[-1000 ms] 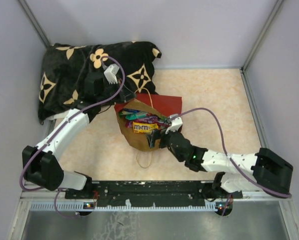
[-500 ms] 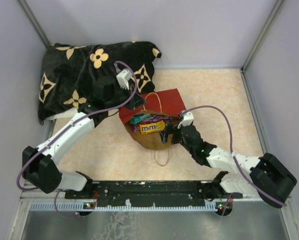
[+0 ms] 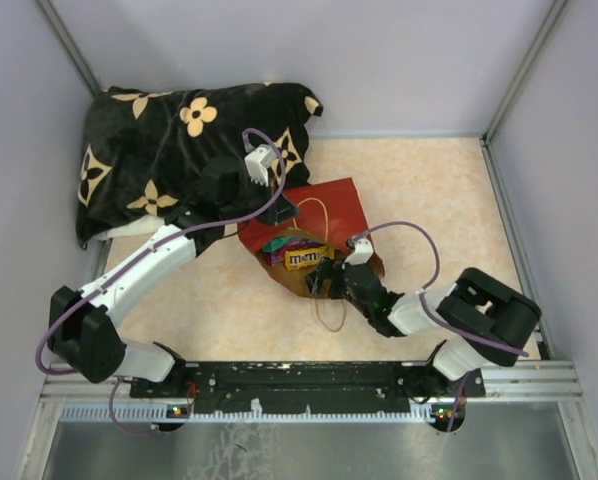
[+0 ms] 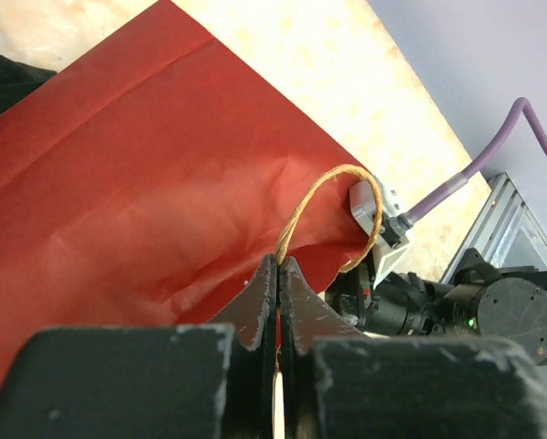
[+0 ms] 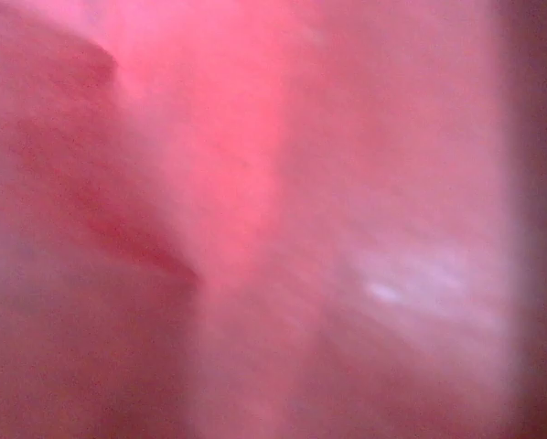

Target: Take the snacks out of the paper bag

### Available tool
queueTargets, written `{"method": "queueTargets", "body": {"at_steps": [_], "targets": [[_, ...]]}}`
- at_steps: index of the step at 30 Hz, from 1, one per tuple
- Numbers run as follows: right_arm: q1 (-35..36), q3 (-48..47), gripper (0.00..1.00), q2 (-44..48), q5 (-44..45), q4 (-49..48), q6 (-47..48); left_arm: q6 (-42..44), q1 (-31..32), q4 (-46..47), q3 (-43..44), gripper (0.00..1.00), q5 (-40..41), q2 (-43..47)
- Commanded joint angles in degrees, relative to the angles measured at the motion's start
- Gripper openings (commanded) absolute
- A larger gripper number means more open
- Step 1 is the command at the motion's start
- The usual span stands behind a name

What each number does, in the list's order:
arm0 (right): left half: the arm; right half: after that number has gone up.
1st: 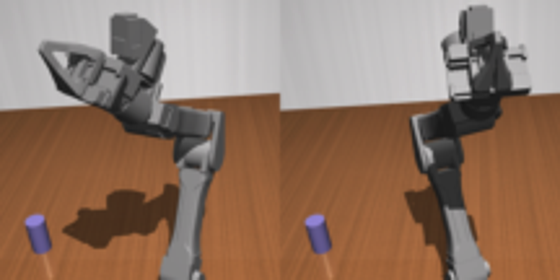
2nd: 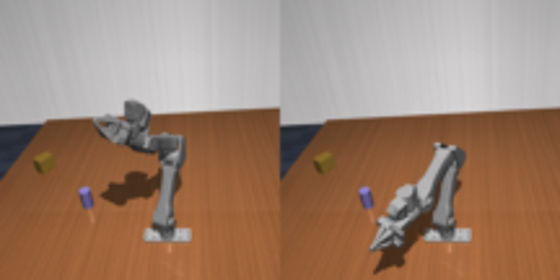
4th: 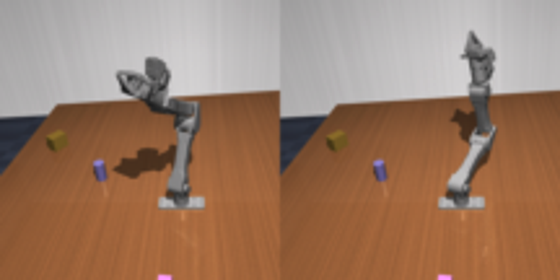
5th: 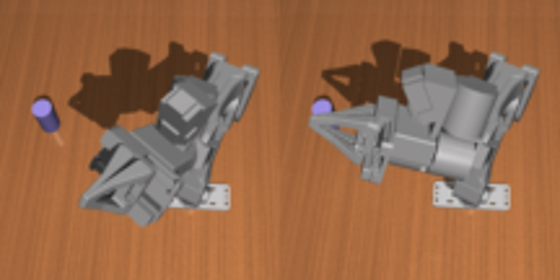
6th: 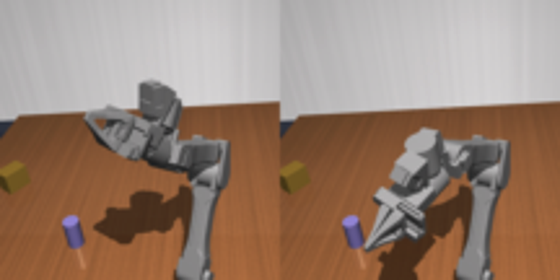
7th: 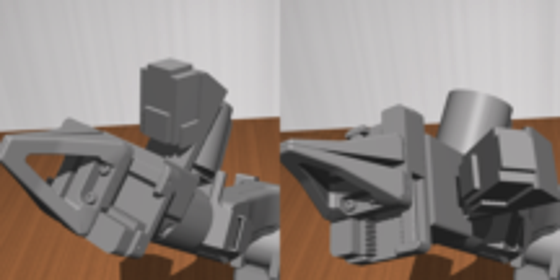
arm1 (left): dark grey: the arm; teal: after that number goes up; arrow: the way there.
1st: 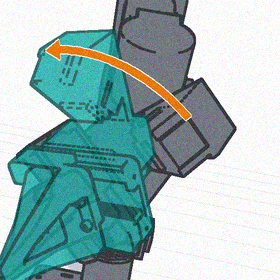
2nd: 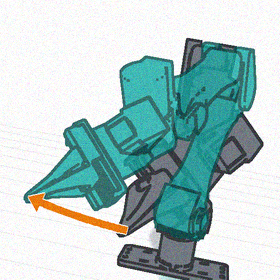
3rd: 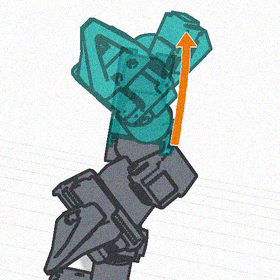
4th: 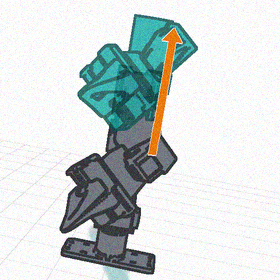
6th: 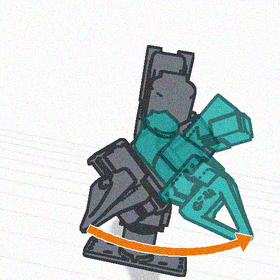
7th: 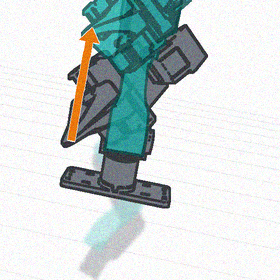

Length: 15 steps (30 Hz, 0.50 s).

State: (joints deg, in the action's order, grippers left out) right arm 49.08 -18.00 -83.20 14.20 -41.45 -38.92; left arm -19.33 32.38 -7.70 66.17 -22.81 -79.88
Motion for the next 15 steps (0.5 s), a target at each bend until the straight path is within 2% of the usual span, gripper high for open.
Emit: {"method": "queueTargets", "body": {"at_steps": [1,3,5,6,11,15], "targets": [[3.1,-4.3,0.94,-4.9,7.2,-7.3,-7.1,-0.1,-0.2,0.7,0.7,0.00,-1.0,0.0],[3.2,-4.7,0.88,-6.1,9.0,-7.9,-9.8,0.0,-0.2,0.8,0.6,0.00,-0.8,0.3],[3.2,-5.0,0.69,-6.9,9.5,-7.8,-11.2,0.1,-0.2,0.7,0.5,0.00,-0.7,0.6],[3.2,-5.4,0.62,-7.2,9.6,-6.9,-11.9,0.1,-0.2,0.7,0.5,0.00,-0.8,0.7],[3.4,-3.4,0.70,-8.0,9.7,-8.1,-18.1,0.1,-0.2,0.6,0.8,0.00,-1.2,0.9],[4.5,-1.1,0.71,-8.3,9.4,-9.8,-25.0,-0.1,-0.2,0.3,1.1,0.00,-1.3,0.7]]}}
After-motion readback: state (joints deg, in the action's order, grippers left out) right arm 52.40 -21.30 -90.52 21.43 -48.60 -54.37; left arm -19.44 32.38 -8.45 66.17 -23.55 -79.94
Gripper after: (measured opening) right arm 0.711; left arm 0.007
